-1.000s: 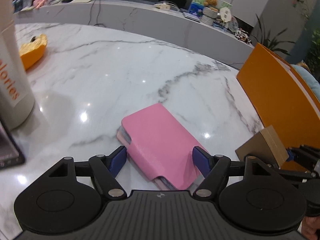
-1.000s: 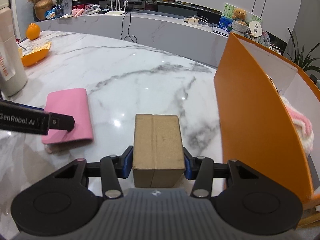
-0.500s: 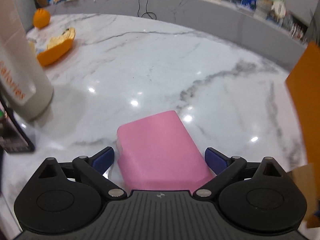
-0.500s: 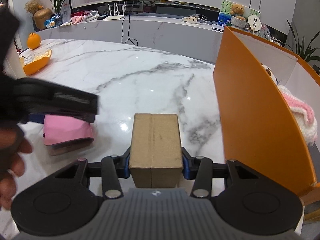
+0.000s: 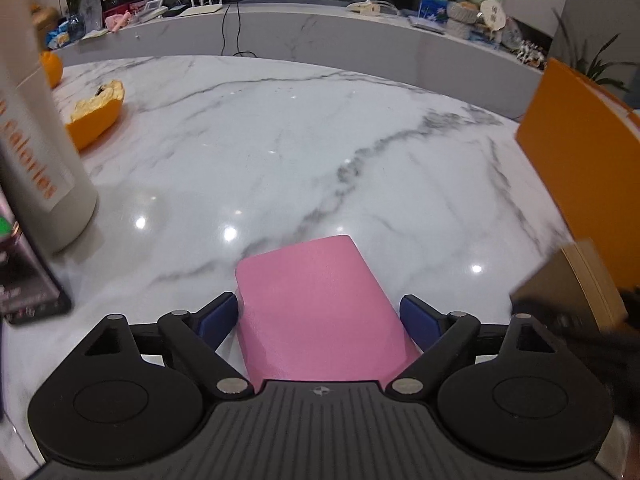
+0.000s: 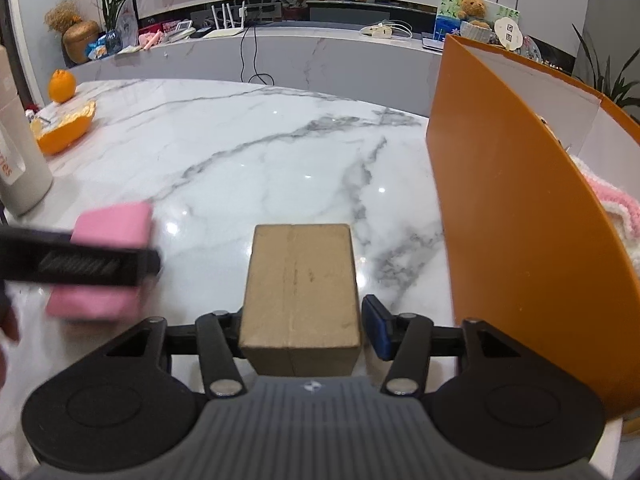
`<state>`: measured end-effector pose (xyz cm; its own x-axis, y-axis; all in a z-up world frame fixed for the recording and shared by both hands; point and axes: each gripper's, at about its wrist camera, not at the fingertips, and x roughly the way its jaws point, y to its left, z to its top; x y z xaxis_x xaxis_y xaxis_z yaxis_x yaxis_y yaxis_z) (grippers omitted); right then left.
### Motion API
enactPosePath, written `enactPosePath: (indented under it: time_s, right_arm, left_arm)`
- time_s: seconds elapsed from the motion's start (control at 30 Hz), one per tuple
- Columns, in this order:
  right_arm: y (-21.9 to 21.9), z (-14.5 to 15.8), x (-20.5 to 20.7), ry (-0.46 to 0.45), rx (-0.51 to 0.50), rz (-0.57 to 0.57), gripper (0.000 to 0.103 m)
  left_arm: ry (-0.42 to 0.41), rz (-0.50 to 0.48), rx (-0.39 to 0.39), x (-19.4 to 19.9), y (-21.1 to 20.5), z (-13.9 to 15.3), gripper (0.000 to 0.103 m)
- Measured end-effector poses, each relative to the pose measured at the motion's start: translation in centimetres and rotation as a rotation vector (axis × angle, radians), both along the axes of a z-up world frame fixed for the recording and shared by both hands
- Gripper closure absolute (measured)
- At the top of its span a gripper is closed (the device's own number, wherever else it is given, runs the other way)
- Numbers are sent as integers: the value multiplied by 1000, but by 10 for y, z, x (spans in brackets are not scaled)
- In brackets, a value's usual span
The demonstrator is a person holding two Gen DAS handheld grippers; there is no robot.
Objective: Organize objects
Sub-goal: 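Lift the pink wallet and cardboard box off the table with both tools, then carry the pink wallet and cardboard box over the orange box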
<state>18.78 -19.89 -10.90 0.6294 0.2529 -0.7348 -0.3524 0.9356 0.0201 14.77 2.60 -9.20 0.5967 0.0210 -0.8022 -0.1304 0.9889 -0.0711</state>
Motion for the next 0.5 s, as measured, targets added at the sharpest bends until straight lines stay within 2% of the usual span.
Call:
enactPosePath:
  time_s: [0.17,0.5]
  right_arm:
    - [0,2,1,11,-1,-6,55]
    - [-3,15,-8,-3,15,-10,55]
  left_arm:
    - [-23,18,-84,-21,12,6,3]
    - [-56,0,-132,-32,7,22,6]
